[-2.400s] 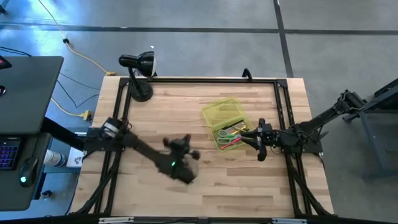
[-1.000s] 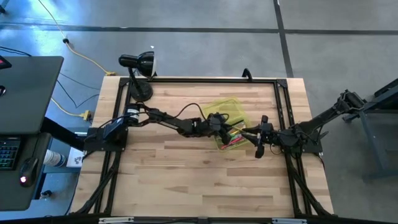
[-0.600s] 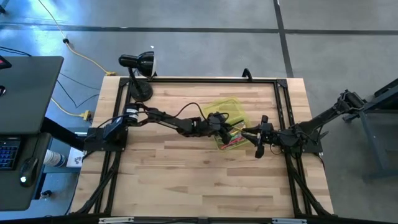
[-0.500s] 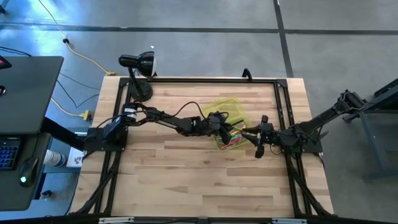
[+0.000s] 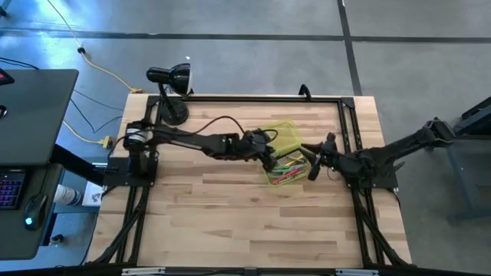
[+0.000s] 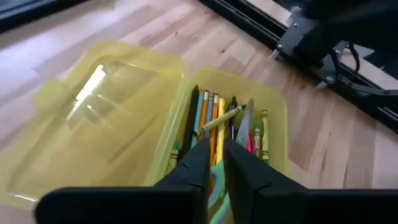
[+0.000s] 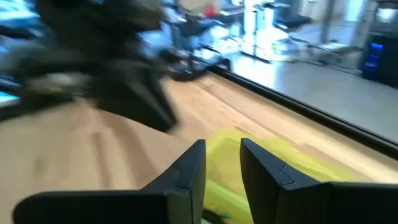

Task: Pick & place school supplies into a supply box
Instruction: Close the yellow supply box

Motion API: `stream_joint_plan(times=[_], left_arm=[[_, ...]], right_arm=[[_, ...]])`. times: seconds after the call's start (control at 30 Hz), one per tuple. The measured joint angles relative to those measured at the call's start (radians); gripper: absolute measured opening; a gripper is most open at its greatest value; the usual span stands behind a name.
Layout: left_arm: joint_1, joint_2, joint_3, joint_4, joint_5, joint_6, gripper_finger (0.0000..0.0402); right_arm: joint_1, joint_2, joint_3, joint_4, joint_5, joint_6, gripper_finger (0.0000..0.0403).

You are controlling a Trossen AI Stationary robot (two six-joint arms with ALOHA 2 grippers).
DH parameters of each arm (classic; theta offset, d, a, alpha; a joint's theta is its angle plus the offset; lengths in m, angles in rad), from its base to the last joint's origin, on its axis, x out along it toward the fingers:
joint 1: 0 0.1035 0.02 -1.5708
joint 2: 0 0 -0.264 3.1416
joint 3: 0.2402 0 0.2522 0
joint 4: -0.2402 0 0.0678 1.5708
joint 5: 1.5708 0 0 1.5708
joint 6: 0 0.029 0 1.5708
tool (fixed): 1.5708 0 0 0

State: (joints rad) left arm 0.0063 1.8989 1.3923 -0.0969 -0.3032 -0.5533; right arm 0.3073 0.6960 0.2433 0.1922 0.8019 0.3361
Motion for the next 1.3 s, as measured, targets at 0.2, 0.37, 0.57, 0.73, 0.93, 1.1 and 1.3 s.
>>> stream_joint_plan(times=[0.2, 0.37, 0.57, 0.73, 0.93, 1.1, 1.3], left_arm=[[0.000, -0.059, 0.001, -0.214, -0.079, -0.021, 0.0013], [0.000, -0.063, 0.001, -0.430, -0.156, -0.171, 0.0032], [-0.026, -0.063, -0.097, -0.579, -0.204, -0.380, 0.0035], [-0.035, -0.060, -0.238, -0.403, -0.182, -0.510, 0.0010], [-0.022, -0.048, -0.388, 0.050, -0.155, -0.512, 0.0034], [0.005, -0.049, -0.426, 0.074, -0.145, -0.516, 0.0029], [0.048, -0.039, -0.428, 0.163, -0.114, -0.498, 0.0011]], right_arm=[[-0.221, 0.012, 0.130, -0.389, -0.068, 0.170, 0.0025], [-0.397, 0.039, 0.185, -0.547, -0.154, 0.214, 0.0008], [-0.590, 0.144, 0.185, -0.554, -0.345, 0.161, 0.0002], [-0.758, 0.260, 0.185, -0.537, -0.449, 0.152, 0.0001], [-0.920, 0.353, 0.185, -0.464, -0.603, 0.075, 0.0000], [-1.014, 0.417, 0.185, -0.406, -0.740, 0.049, 0.0000], [-1.063, 0.518, 0.185, -0.357, -0.788, 0.044, 0.0000]])
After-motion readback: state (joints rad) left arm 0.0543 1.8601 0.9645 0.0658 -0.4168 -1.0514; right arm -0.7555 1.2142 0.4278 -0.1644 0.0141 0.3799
